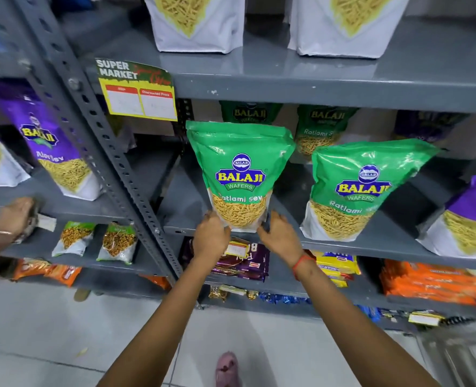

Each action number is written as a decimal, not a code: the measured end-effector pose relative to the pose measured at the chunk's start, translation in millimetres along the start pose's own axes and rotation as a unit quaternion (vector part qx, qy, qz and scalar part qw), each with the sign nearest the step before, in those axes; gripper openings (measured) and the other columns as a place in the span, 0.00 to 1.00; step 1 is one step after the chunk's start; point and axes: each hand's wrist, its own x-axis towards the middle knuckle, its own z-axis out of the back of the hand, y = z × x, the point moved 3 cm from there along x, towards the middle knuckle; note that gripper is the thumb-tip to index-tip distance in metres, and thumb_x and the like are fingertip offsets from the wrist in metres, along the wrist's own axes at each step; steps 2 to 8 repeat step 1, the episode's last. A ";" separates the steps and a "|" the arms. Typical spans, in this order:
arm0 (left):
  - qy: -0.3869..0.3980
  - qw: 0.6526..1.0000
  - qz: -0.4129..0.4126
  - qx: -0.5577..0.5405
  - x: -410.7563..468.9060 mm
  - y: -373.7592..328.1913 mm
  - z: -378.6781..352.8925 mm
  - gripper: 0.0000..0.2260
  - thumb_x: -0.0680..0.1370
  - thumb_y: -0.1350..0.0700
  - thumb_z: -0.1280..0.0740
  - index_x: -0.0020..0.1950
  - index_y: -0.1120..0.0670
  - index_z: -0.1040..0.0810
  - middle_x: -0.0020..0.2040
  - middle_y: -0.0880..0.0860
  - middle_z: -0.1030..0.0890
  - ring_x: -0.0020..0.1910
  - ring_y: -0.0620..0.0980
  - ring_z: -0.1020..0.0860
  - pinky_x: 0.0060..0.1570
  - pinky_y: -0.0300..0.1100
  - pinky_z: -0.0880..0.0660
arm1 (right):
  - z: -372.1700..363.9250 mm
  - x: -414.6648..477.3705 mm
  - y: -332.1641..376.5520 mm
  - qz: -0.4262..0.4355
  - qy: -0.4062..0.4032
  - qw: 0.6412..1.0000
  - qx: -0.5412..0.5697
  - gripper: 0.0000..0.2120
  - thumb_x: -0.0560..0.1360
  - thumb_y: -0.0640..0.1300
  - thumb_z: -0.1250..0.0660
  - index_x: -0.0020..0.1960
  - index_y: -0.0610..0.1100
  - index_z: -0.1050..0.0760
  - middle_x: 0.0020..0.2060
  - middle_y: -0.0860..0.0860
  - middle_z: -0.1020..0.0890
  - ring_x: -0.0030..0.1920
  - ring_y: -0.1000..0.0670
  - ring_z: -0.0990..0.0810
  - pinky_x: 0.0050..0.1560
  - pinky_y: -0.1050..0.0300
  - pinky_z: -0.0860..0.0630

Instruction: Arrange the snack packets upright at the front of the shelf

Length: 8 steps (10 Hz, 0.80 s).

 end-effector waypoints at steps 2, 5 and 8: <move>0.002 0.996 0.002 0.095 -32.5 -54.9 7.7 0.09 0.77 0.63 0.40 0.54 0.63 0.26 0.56 0.64 0.21 0.55 0.64 0.23 0.50 0.55 0.26 | 34.5 -13.2 10.4 0.033 0.052 0.996 -0.058 0.14 0.76 0.46 0.40 0.56 0.36 0.29 0.57 0.34 0.22 0.55 0.37 0.23 0.50 0.48 0.28; 0.002 0.996 0.002 0.095 -32.5 -54.9 7.7 0.09 0.77 0.63 0.40 0.54 0.63 0.26 0.56 0.64 0.21 0.55 0.64 0.23 0.50 0.55 0.26 | 34.5 -13.2 10.4 0.033 0.052 0.996 -0.058 0.14 0.76 0.46 0.40 0.56 0.36 0.29 0.57 0.34 0.22 0.55 0.37 0.23 0.50 0.48 0.28; 0.002 0.996 0.002 0.095 -32.5 -54.9 7.7 0.09 0.77 0.63 0.40 0.54 0.63 0.26 0.56 0.64 0.21 0.55 0.64 0.23 0.50 0.55 0.26 | 34.5 -13.2 10.4 0.033 0.052 0.996 -0.058 0.14 0.76 0.46 0.40 0.56 0.36 0.29 0.57 0.34 0.22 0.55 0.37 0.23 0.50 0.48 0.28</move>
